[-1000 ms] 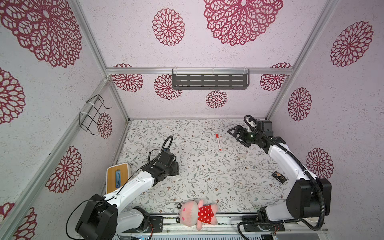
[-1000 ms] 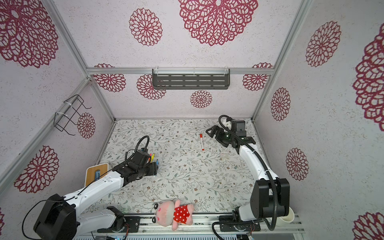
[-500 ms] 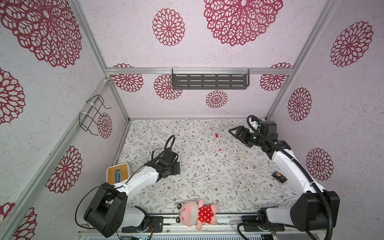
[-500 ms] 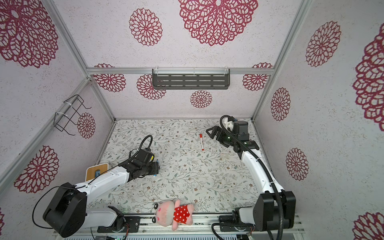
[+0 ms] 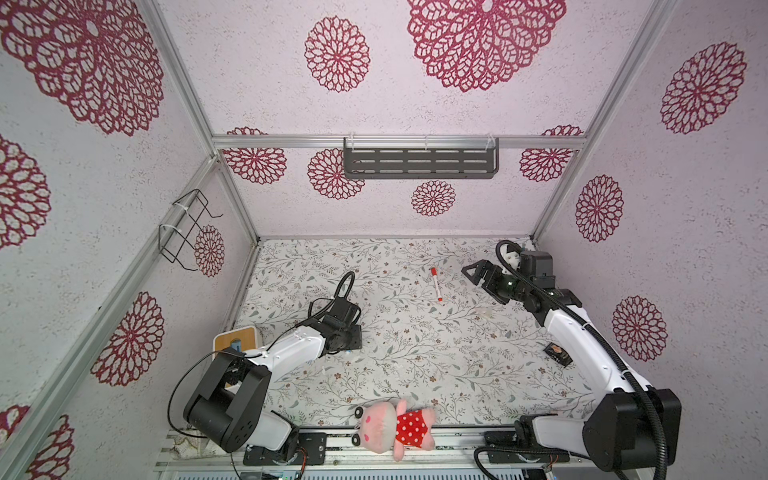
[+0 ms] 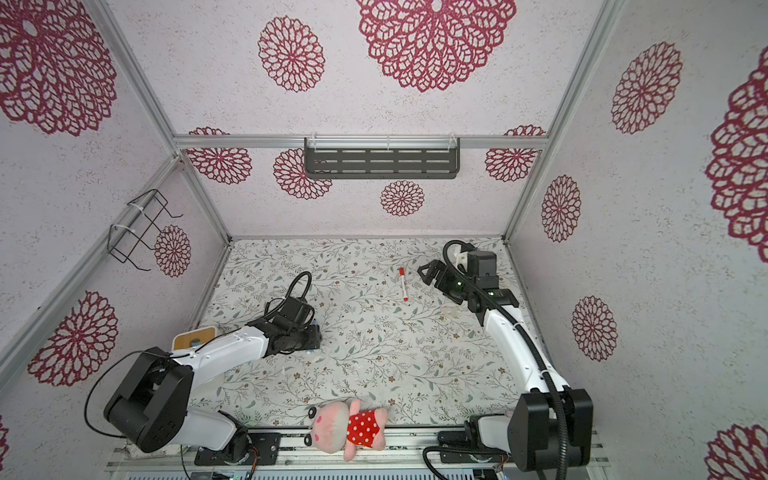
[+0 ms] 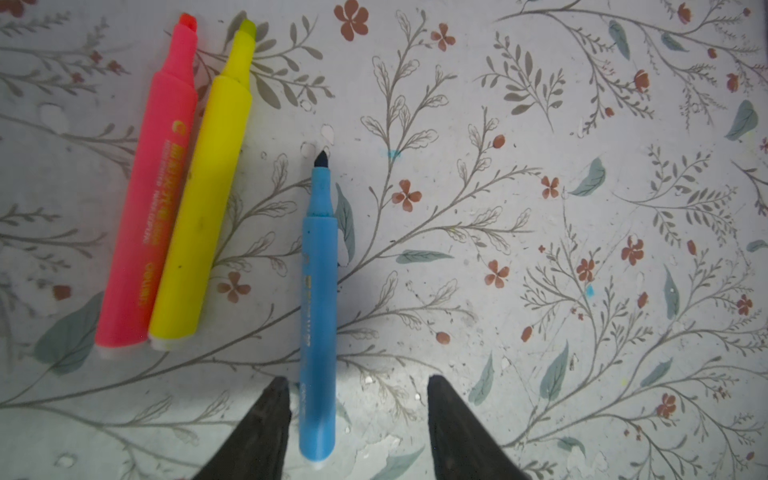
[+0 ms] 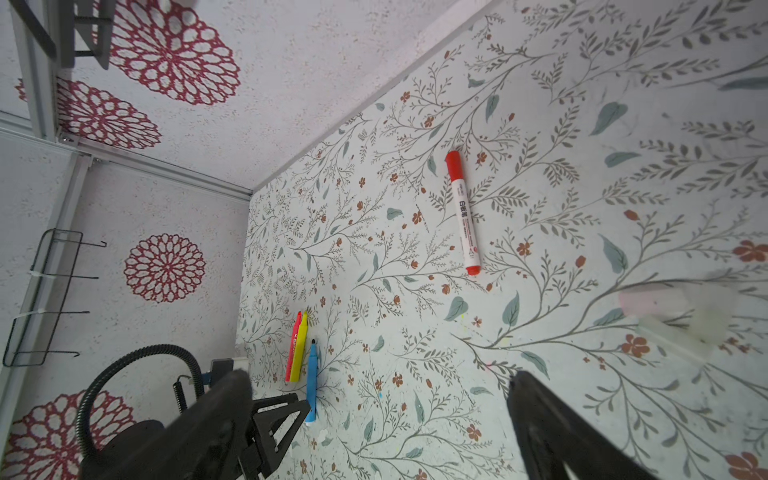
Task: Insert the pens into the pen caps
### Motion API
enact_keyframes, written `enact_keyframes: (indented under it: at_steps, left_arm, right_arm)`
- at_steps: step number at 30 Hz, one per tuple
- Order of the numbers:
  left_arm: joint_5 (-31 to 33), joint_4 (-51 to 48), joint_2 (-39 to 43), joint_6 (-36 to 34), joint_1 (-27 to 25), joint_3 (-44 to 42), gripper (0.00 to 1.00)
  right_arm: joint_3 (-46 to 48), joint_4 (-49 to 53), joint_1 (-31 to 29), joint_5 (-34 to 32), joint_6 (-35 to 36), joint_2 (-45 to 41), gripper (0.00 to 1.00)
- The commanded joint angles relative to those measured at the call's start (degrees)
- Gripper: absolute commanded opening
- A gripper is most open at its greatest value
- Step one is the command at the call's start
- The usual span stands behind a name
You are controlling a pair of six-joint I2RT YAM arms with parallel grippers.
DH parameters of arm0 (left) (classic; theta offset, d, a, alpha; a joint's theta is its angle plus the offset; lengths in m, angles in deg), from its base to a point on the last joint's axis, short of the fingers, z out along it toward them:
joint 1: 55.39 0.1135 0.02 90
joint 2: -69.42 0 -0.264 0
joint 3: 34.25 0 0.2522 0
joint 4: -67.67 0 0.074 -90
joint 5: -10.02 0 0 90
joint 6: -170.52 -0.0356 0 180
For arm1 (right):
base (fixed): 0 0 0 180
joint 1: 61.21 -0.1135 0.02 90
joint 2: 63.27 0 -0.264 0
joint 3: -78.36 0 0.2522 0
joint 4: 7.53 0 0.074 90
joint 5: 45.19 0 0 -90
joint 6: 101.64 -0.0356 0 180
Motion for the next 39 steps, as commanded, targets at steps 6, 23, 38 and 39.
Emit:
enact_keyframes:
  at_steps: [6,23,38,39]
  left_arm:
    - [0.87,0.66,-3.05,0.38,0.35,1.91,0.51]
    - [2.96,0.28,-6.51,0.2,0.41,1.92,0.46]
    - [2.01,-1.36,-7.76,-1.24,0.49,2.0,0.1]
    - [2.04,-1.57,-7.75,-1.25,0.48,1.97,0.09]
  right_arm:
    - [-0.66,1.75,0.04,0.04,4.91,-4.26,0.99]
    - [1.45,1.33,0.0,-0.62,4.63,-5.66,0.98]
    - [2.13,1.89,0.03,-2.45,4.64,-7.28,0.98]
    - [2.13,1.82,0.02,-2.5,4.72,-7.43,0.98]
